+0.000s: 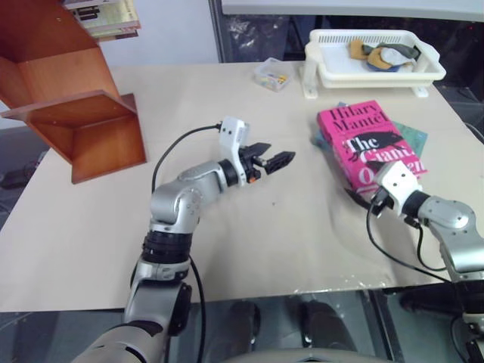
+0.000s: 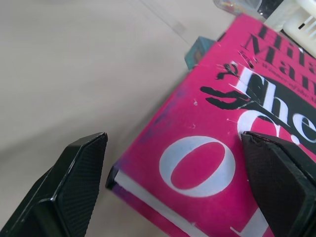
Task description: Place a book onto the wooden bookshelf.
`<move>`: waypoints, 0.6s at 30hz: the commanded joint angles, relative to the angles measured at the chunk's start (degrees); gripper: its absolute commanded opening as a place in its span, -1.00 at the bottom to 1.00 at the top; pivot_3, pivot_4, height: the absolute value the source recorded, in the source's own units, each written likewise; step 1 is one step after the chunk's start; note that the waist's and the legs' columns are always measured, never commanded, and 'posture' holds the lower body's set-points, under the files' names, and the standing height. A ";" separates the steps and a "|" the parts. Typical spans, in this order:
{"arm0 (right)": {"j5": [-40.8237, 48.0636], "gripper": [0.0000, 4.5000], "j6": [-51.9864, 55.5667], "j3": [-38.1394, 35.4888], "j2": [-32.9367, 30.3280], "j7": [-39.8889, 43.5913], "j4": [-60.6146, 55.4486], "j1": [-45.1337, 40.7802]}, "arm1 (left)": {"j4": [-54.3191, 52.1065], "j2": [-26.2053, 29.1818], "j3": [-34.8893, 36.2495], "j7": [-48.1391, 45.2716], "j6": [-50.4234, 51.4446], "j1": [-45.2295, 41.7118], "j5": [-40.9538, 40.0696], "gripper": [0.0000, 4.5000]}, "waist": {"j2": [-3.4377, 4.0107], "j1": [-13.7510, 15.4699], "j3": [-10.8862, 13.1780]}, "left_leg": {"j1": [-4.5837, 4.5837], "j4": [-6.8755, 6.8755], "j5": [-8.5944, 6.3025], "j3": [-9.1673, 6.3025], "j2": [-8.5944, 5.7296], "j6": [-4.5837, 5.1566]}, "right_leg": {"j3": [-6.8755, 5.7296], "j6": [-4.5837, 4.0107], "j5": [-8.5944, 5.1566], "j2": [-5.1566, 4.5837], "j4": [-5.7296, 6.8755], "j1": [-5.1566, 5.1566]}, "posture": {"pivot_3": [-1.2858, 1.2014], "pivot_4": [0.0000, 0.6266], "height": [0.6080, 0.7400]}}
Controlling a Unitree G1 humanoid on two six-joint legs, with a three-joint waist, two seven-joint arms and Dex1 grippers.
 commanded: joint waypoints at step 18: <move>2.92 0.98 -2.04 -5.92 -4.36 2.41 -2.07 2.89 | -1.50 -0.09 0.05 -0.57 -0.55 -0.37 -0.05 1.00 | 0.00 -0.03 0.00 | 0.00 0.00 0.00 0.00 0.01 0.00 | 0.00 0.00 0.00 0.01 0.00 0.00 | 0.03 -0.52 1.00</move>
